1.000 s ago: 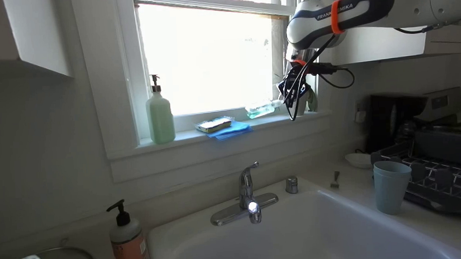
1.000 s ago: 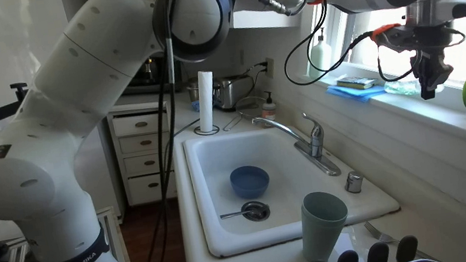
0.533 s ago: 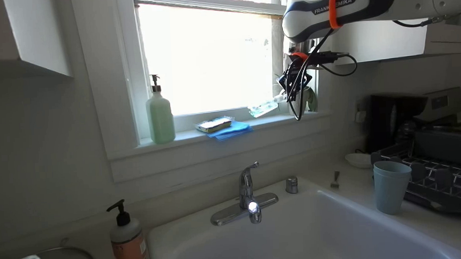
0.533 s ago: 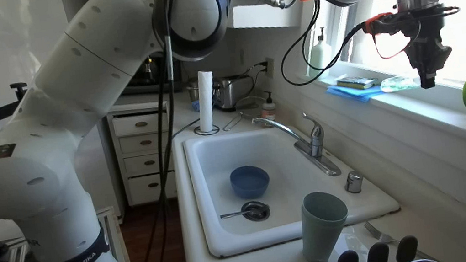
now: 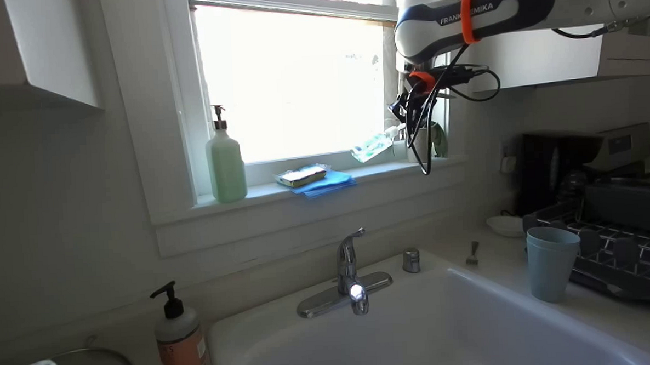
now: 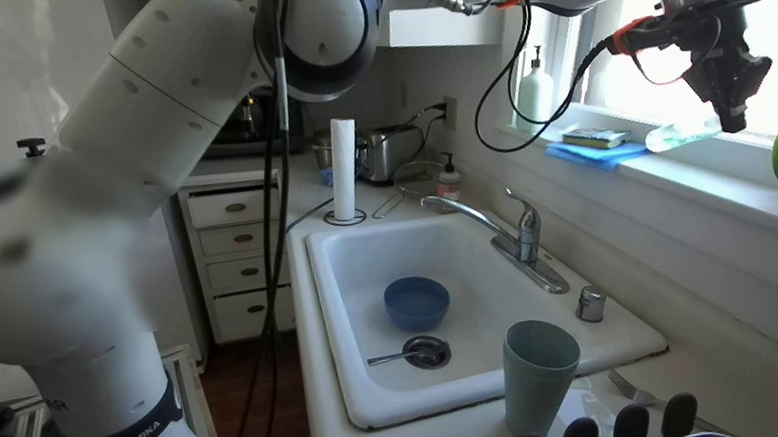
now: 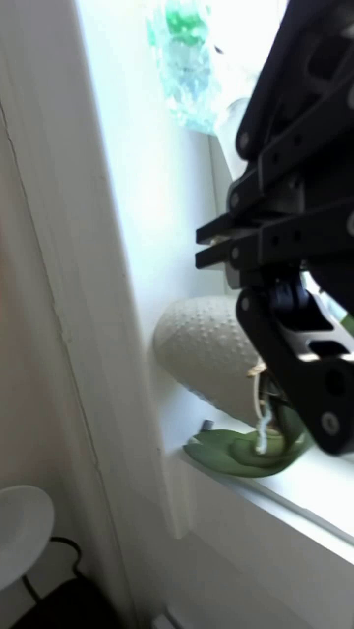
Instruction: Put the soap bottle upright
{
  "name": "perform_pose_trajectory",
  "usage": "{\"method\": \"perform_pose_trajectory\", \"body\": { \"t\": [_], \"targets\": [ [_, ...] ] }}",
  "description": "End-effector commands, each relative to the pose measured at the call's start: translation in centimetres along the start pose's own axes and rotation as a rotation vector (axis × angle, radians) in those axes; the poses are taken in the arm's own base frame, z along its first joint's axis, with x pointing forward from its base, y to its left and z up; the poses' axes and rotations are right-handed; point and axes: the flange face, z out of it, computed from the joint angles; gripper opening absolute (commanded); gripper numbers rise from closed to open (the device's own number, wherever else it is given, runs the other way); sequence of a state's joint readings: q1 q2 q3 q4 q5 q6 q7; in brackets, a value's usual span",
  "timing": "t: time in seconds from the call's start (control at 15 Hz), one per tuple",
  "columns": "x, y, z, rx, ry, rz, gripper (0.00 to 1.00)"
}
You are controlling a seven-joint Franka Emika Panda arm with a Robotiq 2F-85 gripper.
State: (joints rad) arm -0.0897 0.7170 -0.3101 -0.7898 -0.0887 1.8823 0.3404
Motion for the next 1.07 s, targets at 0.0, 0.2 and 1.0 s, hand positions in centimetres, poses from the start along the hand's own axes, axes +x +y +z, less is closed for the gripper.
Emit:
{"method": "perform_pose_trajectory", "body": {
  "t": [0.0,0.2,1.0],
  "targets": [
    [0.8,-1.0,-4.3,-0.091,0.136,-0.115,0.01],
    [0.6,-2.5,-5.0,-0.198,0.184,-0.222,0.01],
    [-0.1,-6.4,-4.5,-0.475,0.304,-0.492,0.01]
  ]
}}
